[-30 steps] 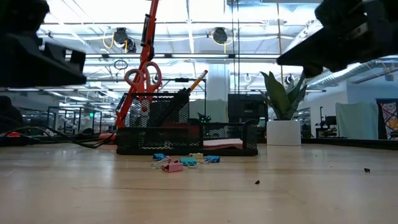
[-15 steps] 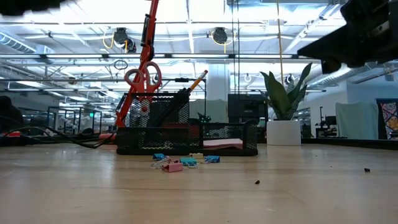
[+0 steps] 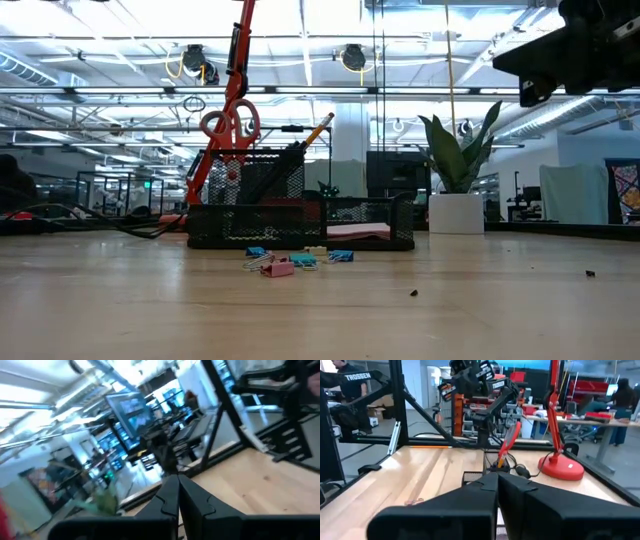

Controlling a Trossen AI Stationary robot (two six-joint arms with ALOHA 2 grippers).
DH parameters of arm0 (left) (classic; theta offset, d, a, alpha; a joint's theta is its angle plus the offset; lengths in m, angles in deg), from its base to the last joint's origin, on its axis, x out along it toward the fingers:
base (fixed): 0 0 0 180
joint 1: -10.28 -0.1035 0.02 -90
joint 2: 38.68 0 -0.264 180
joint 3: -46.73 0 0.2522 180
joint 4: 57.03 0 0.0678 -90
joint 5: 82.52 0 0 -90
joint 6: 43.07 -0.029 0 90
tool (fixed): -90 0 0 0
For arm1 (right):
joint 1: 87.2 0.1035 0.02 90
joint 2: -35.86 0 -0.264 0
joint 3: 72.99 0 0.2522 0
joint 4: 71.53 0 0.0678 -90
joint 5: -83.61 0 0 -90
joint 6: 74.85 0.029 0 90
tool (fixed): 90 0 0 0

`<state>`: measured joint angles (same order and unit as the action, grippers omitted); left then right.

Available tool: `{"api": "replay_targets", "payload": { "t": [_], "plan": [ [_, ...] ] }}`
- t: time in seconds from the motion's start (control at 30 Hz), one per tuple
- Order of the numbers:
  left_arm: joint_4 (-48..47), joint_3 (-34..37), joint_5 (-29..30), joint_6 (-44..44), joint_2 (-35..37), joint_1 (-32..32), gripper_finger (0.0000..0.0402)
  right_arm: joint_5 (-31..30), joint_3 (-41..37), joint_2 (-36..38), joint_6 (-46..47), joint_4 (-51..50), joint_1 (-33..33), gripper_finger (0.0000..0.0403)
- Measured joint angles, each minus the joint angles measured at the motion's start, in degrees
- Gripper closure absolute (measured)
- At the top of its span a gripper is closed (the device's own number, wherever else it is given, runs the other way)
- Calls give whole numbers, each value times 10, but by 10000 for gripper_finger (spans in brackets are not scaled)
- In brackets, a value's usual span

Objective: Pick and place office supplies into organizer
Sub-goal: Put the pink binder clip into the black desk organizer

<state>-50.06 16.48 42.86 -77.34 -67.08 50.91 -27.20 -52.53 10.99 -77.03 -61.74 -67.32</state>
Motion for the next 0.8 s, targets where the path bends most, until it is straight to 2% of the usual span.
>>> {"api": "replay_targets", "payload": {
  "t": [0.13, 0.3, 0.43, 0.5, 0.6, 0.8],
  "plan": [
    [-55, 3, 70, 7, 48, 38, 398, 1, -11, 25, 12, -11, 12, 403],
    [-56, 19, 115, 7, 54, 88, 398, -2, -56, 53, 15, 13, 27, 403],
    [-35, 29, 163, 4, 53, 117, 397, -18, -55, 60, 27, -3, 27, 403],
    [-20, 39, 157, 13, 57, 125, 398, -15, -56, 63, 23, 11, 27, 403],
    [-5, 68, 117, 56, 52, 122, 399, -16, -56, 62, 23, 11, 27, 403],
    [24, 132, 58, 189, -11, 91, 400, -16, -57, 62, 14, 33, 27, 403]
  ]
}}
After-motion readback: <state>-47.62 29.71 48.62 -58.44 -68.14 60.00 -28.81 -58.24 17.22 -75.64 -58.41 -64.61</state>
